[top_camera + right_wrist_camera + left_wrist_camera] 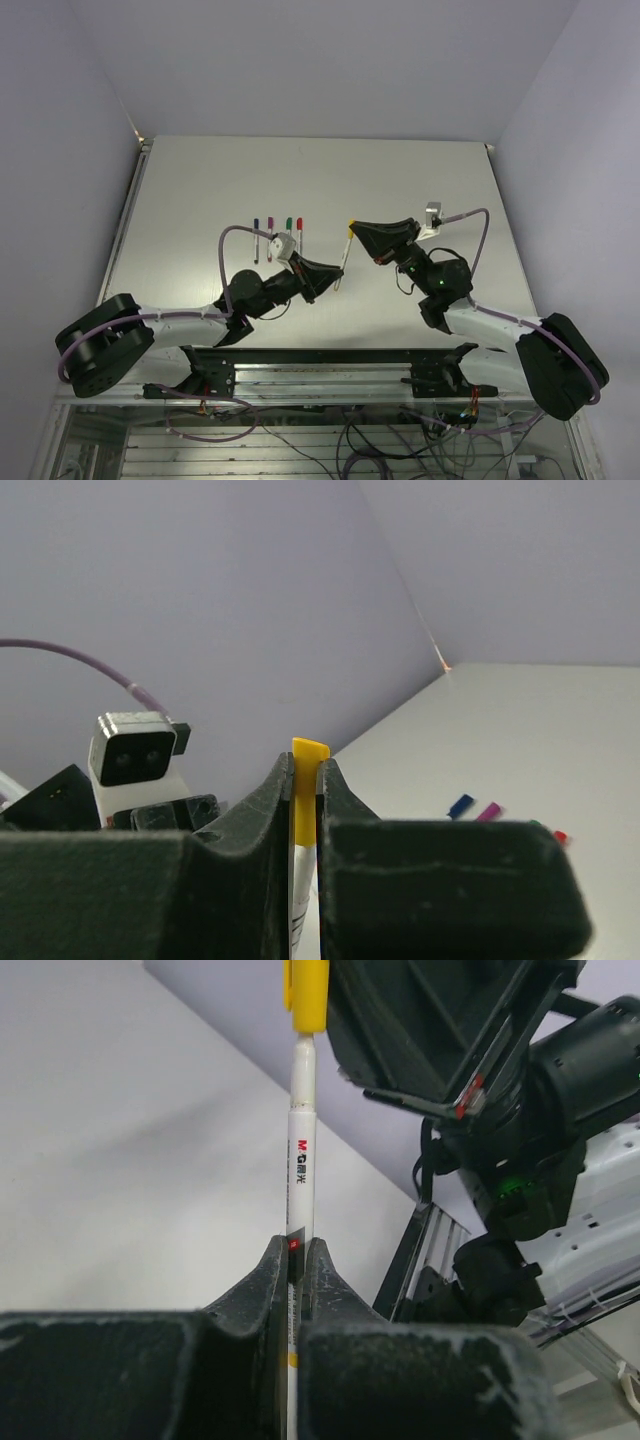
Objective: Insert the pens into the pen caps
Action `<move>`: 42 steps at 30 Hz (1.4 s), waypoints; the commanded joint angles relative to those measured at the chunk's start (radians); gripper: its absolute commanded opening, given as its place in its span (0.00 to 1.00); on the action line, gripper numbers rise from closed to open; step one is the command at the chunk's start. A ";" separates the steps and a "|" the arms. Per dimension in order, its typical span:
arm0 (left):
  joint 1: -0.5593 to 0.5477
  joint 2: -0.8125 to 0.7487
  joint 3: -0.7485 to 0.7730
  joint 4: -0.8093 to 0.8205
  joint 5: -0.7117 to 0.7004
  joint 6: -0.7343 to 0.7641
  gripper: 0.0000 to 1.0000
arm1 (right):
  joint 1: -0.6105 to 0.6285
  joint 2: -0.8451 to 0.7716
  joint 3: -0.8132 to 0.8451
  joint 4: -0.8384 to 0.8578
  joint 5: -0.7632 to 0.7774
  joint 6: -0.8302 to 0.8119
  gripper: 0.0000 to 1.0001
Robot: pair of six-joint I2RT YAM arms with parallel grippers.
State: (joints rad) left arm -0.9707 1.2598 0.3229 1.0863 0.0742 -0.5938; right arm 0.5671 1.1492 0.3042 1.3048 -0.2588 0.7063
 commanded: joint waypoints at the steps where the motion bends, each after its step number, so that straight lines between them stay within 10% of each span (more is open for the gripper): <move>1: -0.004 0.007 -0.014 0.148 0.038 -0.015 0.07 | 0.035 0.015 0.014 0.126 0.004 -0.031 0.00; 31: -0.003 0.060 0.008 0.401 -0.057 0.017 0.07 | 0.103 0.060 -0.006 0.111 -0.018 0.034 0.00; 42: -0.003 0.001 0.047 0.332 -0.107 0.102 0.07 | 0.116 0.011 0.042 -0.207 -0.052 0.001 0.00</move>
State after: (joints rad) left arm -0.9749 1.3346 0.2893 1.3506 0.0326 -0.5632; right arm 0.6590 1.1885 0.3241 1.3346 -0.2501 0.7410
